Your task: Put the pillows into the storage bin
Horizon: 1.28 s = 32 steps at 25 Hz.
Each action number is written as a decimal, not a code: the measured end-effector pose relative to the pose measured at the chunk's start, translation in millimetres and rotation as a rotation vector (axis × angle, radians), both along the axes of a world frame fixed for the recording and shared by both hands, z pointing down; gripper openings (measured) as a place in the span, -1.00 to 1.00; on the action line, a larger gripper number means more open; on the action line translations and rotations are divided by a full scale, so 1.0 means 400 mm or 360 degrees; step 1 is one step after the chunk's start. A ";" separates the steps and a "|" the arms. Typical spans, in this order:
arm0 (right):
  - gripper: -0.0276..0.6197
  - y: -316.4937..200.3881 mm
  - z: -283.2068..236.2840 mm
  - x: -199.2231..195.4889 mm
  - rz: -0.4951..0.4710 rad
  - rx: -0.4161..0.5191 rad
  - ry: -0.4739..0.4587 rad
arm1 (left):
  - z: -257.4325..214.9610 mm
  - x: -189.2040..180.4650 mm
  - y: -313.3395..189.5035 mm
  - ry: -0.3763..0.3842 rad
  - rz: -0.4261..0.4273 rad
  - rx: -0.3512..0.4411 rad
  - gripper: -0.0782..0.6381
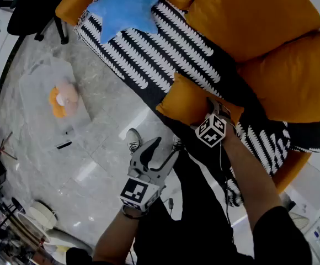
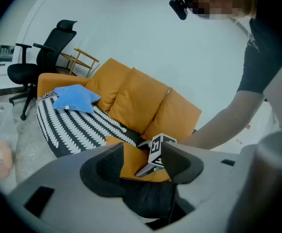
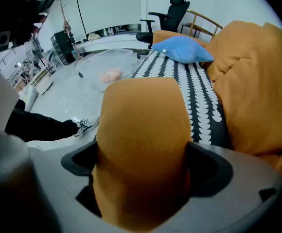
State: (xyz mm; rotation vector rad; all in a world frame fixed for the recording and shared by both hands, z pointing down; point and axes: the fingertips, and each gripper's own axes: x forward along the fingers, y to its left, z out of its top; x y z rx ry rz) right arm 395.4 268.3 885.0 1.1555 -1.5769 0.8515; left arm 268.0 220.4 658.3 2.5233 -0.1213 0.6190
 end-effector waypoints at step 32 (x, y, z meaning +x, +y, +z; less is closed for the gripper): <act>0.07 -0.160 -0.647 0.060 0.0557 0.0658 0.0022 | -0.421 0.051 -0.123 0.0264 0.0110 0.0285 -0.15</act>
